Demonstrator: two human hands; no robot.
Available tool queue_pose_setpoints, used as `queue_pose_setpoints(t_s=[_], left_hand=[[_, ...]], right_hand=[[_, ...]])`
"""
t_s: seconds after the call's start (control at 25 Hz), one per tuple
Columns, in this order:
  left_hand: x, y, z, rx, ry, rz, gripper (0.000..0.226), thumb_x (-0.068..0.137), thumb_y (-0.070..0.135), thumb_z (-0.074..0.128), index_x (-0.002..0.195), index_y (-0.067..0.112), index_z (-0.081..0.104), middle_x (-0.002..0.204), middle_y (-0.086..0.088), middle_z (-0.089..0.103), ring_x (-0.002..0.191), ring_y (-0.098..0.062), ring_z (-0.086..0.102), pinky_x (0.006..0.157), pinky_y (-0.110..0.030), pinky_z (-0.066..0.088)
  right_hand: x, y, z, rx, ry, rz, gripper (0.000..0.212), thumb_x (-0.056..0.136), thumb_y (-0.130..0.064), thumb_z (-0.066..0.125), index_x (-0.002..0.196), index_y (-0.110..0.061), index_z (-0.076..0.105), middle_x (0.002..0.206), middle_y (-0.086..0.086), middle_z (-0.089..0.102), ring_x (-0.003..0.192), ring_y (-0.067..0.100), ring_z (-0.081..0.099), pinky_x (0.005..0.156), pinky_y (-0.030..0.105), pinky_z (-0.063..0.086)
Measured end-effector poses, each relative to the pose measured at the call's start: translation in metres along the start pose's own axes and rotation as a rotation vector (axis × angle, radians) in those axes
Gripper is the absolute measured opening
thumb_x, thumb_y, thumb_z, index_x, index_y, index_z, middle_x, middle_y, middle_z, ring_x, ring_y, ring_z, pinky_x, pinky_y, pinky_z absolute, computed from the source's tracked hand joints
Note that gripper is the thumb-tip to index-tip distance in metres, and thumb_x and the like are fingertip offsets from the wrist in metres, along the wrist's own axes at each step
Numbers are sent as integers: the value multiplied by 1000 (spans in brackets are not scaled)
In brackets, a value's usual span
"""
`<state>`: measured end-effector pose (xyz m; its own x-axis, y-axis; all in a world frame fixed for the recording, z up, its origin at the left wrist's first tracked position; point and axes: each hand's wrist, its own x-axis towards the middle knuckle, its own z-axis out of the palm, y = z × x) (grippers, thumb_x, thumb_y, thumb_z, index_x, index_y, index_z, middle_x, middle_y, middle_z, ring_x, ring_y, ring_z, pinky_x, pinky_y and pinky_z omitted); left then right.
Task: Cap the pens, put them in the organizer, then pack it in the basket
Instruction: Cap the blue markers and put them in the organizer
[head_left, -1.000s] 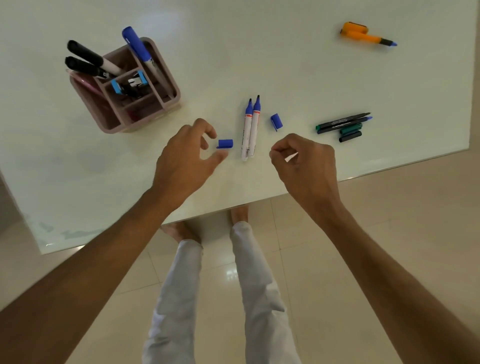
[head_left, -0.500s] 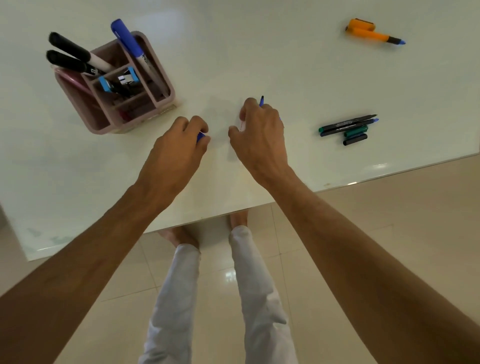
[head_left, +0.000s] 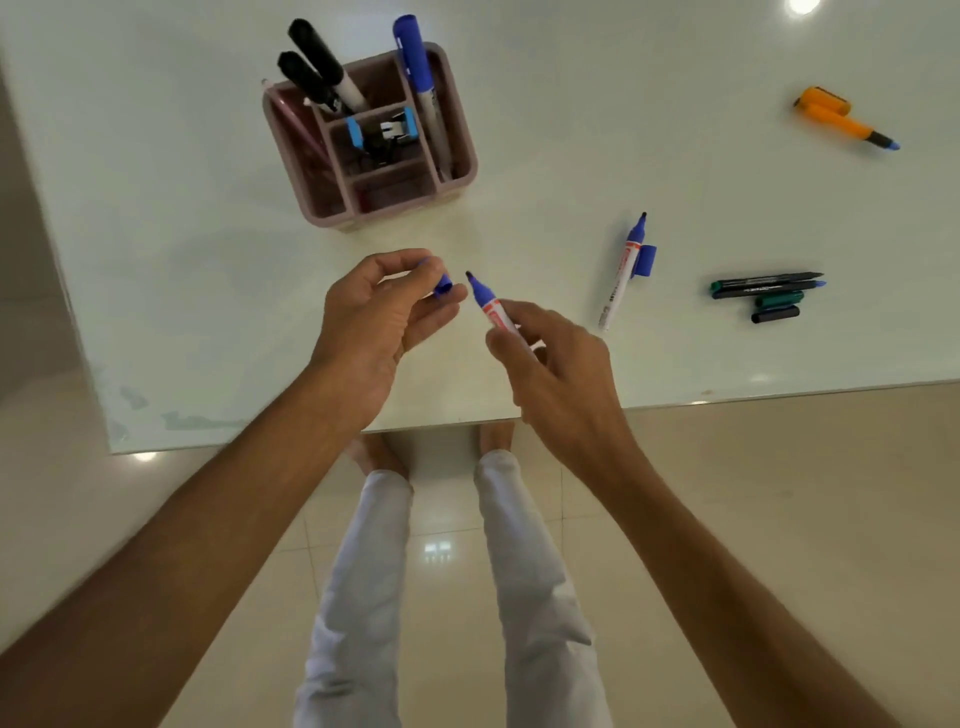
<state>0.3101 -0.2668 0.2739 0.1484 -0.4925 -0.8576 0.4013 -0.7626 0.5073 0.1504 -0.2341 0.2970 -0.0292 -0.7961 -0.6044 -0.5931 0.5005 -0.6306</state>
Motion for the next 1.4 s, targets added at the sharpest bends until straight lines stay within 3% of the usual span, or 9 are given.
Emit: queue_pose_setpoints(t_s=[0.24,0.44,0.68,0.76,0.84,1.04,1.16,1.28,1.4], left_hand=[[-12,-4,-17,87,-99,91,20,98,13,72,118,10,71,106,-8,82,95,-26,82,86,-36,66],[-19,-2,-28,140,-98,108,18,96,16,75,113,11,72,104,-7,83,96,-23,82,88,-37,66],[-25,-7,-32,95,-76,124,14,98,21,71,90,10,68,99,-12,80,94,-24,82,84,-32,66],[-26,-6,-38,48,-75,110,15,100,20,68,87,12,66,99,-12,81,96,-26,81,86,-33,66],[-28,1,-36,21,-83,144,14,101,20,66,89,14,65,99,-9,82,98,-25,81,86,-32,65],[-40,36,6,358,-381,474,20,98,18,73,106,-1,74,103,-11,80,100,-18,78,96,-29,61],[-32,61,6,301,-205,606,24,101,21,70,116,2,76,109,-4,80,105,-11,76,100,-27,59],[-16,85,-29,195,14,586,22,106,26,62,111,7,73,105,-4,81,103,-17,79,97,-33,62],[-11,87,-54,286,137,526,19,107,31,58,101,20,72,93,5,81,95,-15,80,93,-37,64]], right_hand=[[-21,6,14,-79,19,-128,27,106,-27,60,122,-10,74,80,2,65,67,8,56,66,7,42],[-15,-7,18,-104,87,-220,26,106,-27,59,100,-9,76,67,4,59,59,10,49,59,15,38],[-15,-22,28,-191,155,-216,35,102,-35,59,82,-10,75,60,5,62,56,25,56,56,39,50],[-14,-28,33,-214,144,-225,36,102,-32,62,75,-10,71,56,3,59,51,21,51,52,33,44],[-16,-32,41,-179,156,-195,33,104,-32,62,79,-12,69,58,-3,56,50,12,48,51,16,38],[-9,-35,32,45,327,-143,16,104,-23,63,102,-8,67,94,10,55,79,-6,47,72,5,41],[12,-51,-6,-23,440,-102,36,110,-38,48,91,-9,60,88,3,55,77,7,52,69,15,41],[34,-67,-37,54,429,-124,40,113,-39,41,80,-20,55,67,-12,46,56,1,49,59,17,42],[56,-76,-52,27,427,-251,32,112,-36,44,94,-14,60,72,-9,59,57,4,58,63,21,54]])
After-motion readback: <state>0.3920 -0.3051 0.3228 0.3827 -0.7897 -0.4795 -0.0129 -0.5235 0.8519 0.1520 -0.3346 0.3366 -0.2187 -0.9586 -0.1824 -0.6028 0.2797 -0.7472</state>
